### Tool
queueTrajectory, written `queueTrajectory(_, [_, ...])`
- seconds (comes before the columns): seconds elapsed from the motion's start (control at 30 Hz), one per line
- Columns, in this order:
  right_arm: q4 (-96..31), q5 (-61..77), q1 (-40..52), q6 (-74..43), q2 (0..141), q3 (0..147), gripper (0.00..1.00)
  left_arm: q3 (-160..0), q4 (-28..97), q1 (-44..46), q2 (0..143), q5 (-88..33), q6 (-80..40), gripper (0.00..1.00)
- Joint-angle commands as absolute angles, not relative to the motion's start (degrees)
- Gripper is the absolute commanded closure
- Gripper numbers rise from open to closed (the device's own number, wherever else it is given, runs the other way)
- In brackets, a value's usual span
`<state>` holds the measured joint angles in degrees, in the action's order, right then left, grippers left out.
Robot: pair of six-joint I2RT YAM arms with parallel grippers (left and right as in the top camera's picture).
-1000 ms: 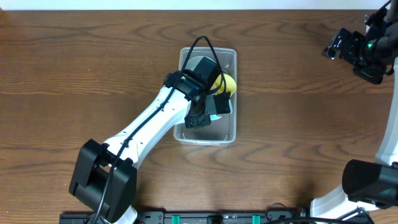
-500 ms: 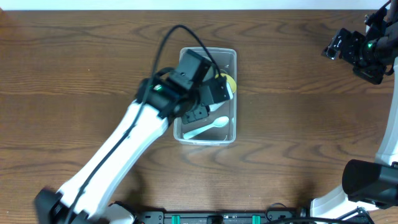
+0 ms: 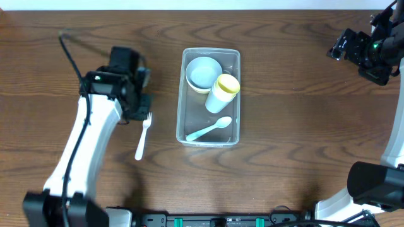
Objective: Pack container
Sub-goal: 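Move the left gripper to the white fork and grasp it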
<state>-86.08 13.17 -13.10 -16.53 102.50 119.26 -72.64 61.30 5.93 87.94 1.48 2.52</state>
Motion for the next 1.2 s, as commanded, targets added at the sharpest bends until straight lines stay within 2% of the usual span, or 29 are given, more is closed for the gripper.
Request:
queueTrajectory(0.0, [-86.1, 13.5, -13.4, -17.3, 102.7, 119.1, 0.01, -67.6, 59.6, 2.8, 91.3, 1.6, -4.8, 0.58])
queueTrajectory(0.23, [-86.1, 13.5, -13.4, -17.3, 102.7, 119.1, 0.01, -62.4, 52.6, 2.3, 98.6, 1.6, 2.6, 0.49])
queueTrajectory(0.4, [-86.1, 13.5, -13.4, -17.3, 102.7, 119.1, 0.01, -62.1, 50.3, 2.3, 102.8, 1.5, 2.8, 0.48])
queueTrajectory(0.63, [-86.1, 13.5, -13.5, -17.3, 102.7, 119.1, 0.01, -62.1, 48.9, 2.3, 106.5, -4.1, 3.0, 0.33])
queueTrajectory(0.8, [-86.1, 13.5, -13.4, -17.3, 102.7, 119.1, 0.01, -62.1, 48.3, 2.3, 106.9, -4.7, 3.0, 0.33])
queueTrajectory(0.83, [-86.1, 13.5, -13.4, -17.3, 102.7, 119.1, 0.01, -62.1, 48.0, 2.3, 106.9, -4.7, 3.0, 0.36])
queueTrajectory(0.9, [-86.1, 13.5, -13.4, -17.3, 102.7, 119.1, 0.01, -62.1, 47.6, 2.3, 106.9, -4.8, 3.0, 0.54])
queueTrajectory(1.03, [-86.1, 13.5, -13.4, -17.3, 102.7, 119.1, 0.01, -62.1, 47.4, 2.3, 106.9, -4.7, 3.0, 0.75])
queueTrajectory(1.1, [-86.1, 13.5, -13.4, -17.3, 102.7, 119.1, 0.01, -62.1, 47.4, 2.3, 106.9, -4.7, 3.0, 0.9])
queueTrajectory(1.17, [-86.1, 13.5, -13.4, -17.3, 102.7, 119.1, 0.01, -62.2, 47.6, 2.3, 106.7, -4.7, 3.0, 0.94])
